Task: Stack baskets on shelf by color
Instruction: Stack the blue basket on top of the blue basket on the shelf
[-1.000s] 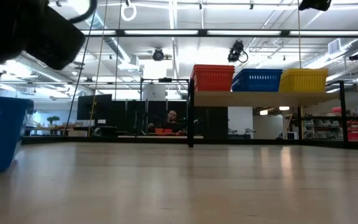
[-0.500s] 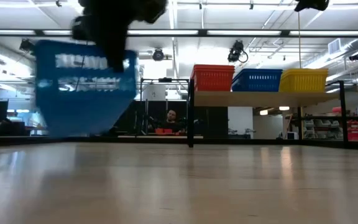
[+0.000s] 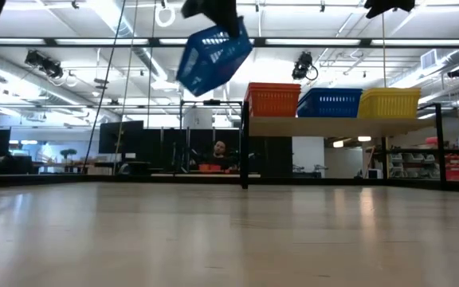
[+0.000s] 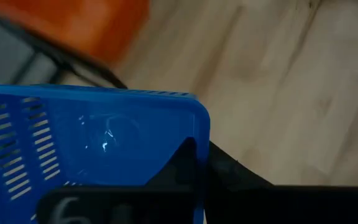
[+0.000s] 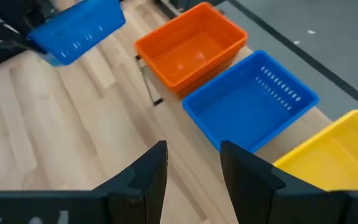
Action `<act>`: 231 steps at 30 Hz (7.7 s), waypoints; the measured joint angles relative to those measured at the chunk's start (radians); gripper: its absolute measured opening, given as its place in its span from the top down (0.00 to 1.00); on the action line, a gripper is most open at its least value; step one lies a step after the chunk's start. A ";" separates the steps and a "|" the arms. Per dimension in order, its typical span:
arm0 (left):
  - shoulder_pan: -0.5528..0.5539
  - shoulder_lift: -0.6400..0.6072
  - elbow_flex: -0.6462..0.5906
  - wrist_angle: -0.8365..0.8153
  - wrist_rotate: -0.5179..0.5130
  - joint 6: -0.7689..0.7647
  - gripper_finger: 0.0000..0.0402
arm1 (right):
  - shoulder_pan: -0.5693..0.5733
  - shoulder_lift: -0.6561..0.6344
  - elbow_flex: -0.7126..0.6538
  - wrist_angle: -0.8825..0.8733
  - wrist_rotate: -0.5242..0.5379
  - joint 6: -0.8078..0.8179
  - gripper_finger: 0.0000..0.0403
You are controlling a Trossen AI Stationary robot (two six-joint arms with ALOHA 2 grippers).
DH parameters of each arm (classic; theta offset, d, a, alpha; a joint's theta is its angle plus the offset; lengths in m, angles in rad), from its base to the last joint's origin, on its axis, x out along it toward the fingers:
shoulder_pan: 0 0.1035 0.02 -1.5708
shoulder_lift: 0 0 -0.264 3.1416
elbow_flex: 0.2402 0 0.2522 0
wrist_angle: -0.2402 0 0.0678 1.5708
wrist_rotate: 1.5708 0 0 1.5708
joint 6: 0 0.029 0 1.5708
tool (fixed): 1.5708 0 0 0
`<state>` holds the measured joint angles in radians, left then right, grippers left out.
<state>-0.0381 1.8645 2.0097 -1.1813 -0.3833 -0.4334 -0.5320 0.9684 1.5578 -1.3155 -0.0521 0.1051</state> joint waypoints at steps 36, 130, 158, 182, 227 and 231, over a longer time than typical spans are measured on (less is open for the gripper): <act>0.098 0.000 0.146 -0.124 0.357 1.356 0.98 | 0.022 0.665 0.558 -0.120 -0.302 0.241 0.45; 0.143 -0.080 0.146 -0.027 0.036 0.548 0.56 | -0.504 0.748 0.533 -0.237 -0.193 -0.812 0.72; 0.182 -0.080 0.146 0.000 0.036 0.548 0.57 | -0.437 0.748 0.497 -0.079 -0.154 -0.706 0.57; 0.183 -0.080 0.146 -0.020 0.036 0.523 0.57 | -0.384 0.749 0.413 -0.125 -0.178 -0.700 0.59; 0.476 -0.080 0.146 -0.001 0.047 0.430 0.57 | 0.195 0.569 0.054 -0.253 -0.011 1.018 0.61; 0.472 -0.080 0.146 0.006 0.066 0.430 0.57 | 0.182 0.577 0.051 -0.227 0.063 1.019 0.61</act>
<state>0.4335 1.7844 2.1555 -1.1751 -0.3169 -0.0036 -0.3501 1.5455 1.6093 -1.5421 0.0108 1.1239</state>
